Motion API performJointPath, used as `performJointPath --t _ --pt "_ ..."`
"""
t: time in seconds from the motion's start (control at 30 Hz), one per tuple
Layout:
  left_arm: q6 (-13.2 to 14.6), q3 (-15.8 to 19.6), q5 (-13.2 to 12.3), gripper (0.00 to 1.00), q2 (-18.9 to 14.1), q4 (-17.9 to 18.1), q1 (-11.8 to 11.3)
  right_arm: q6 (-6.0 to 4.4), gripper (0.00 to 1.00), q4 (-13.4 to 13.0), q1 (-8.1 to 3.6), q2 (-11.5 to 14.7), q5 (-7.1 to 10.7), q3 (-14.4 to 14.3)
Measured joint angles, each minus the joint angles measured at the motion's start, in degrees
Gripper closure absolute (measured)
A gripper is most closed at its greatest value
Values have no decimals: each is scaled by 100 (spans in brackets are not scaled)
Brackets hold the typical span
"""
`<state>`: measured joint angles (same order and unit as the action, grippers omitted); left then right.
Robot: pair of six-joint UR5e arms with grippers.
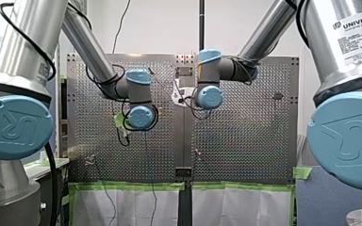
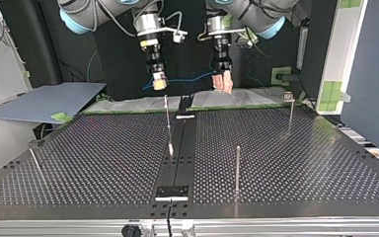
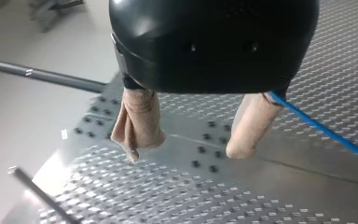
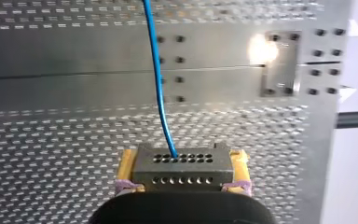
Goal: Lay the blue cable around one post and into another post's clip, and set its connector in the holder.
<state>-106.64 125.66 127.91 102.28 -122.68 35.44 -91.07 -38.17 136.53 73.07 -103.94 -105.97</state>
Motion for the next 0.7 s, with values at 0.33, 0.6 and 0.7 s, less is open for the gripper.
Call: performJointPath --t 0.33,0.6,0.7 --pt "-119 -514 53 0 -514 -516 -244 -33 100 502 -40 501 -2 501" --pt "-131 -967 49 0 -969 -966 -409 -3 100 986 -59 987 29 987" --pt "-134 -1117 36 0 -1117 -1116 -486 4 100 1137 -62 1138 43 1140"
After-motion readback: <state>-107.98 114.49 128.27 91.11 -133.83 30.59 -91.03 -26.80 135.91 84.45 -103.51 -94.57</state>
